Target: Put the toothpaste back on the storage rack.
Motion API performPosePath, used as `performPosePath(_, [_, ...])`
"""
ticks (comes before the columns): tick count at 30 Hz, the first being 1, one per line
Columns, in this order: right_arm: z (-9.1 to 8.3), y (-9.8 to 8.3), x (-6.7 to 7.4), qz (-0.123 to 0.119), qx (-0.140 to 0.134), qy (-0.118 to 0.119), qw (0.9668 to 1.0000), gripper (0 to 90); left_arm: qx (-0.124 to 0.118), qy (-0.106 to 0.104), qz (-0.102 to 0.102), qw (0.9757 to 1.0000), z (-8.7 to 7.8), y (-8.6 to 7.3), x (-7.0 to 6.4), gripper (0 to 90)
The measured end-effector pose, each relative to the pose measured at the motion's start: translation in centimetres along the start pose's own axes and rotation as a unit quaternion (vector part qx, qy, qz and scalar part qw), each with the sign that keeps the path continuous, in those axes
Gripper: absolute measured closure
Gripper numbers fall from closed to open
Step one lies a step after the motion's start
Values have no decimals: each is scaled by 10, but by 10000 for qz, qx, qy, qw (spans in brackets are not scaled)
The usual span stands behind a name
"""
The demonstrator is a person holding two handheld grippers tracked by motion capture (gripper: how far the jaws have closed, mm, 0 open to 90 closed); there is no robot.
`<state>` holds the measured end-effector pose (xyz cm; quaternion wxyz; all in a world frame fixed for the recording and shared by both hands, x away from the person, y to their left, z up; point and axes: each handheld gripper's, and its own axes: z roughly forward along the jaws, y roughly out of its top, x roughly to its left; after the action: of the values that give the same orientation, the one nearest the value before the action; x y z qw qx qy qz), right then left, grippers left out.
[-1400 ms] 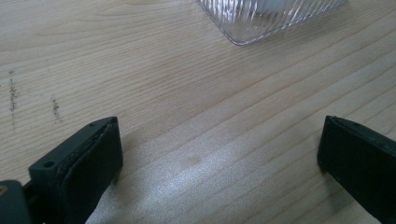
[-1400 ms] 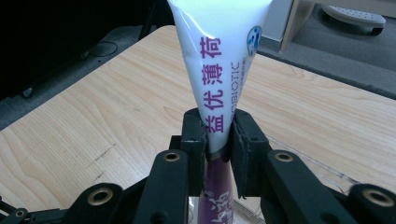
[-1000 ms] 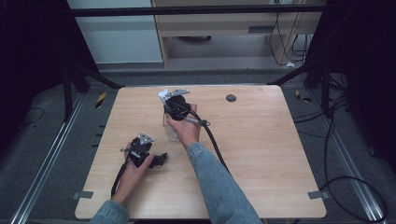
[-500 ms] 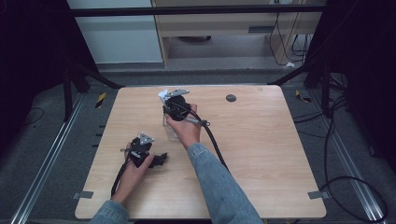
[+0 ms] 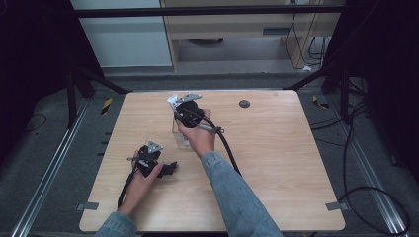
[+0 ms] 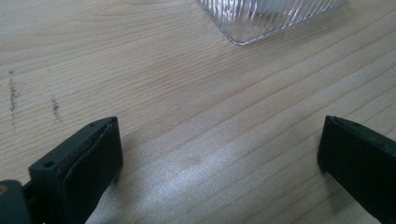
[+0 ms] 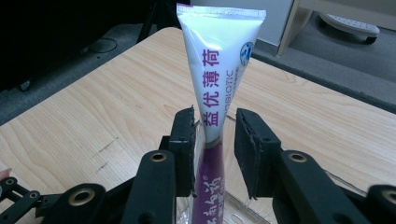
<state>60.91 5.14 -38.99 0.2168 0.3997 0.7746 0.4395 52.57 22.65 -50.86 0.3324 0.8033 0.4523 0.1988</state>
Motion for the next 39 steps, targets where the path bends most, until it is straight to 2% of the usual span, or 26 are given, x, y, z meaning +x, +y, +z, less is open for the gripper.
performPosePath(15, [-9, 2, -4, -30, 5, 27, 10000, 607, 0, 0, 0, 10000, 0, 0, 0, 0])
performPosePath(29, [-23, 2, -8, -73, 28, 92, 9999, 478, -1, 0, 0, 10000, 0, 0, 0, 0])
performPosePath(39, [-32, 1, -18, -109, 34, 52, 9999, 366, -3, 2, -1, 10000, 0, 0, 0, 0])
